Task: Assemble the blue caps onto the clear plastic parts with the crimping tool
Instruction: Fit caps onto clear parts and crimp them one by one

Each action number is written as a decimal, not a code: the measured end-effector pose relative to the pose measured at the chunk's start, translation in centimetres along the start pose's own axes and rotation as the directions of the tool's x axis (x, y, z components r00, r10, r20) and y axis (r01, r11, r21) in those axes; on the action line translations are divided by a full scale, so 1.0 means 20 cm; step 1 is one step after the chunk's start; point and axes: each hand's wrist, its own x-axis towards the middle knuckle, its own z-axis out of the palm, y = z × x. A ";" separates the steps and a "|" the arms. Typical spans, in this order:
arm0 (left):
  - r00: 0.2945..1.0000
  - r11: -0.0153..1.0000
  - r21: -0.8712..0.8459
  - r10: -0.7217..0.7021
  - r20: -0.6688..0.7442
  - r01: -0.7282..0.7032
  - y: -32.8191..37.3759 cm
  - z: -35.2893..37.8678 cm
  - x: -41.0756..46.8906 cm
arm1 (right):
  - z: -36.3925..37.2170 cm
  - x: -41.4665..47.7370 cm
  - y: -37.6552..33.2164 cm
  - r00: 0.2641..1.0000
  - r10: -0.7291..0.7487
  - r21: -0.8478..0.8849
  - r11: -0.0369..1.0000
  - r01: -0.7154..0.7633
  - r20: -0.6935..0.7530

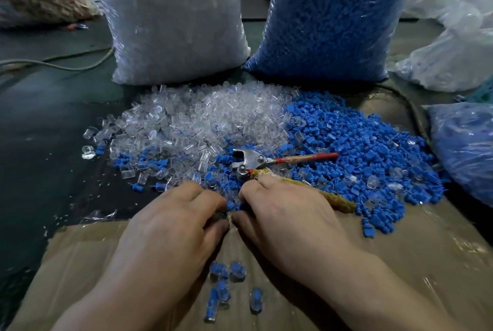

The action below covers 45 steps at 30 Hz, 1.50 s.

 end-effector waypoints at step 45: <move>0.909 0.695 -0.637 -0.416 0.021 0.332 0.00 0.00 -0.02 | 0.02 0.00 -0.03 0.999 0.030 0.010 0.999 -0.030 -0.035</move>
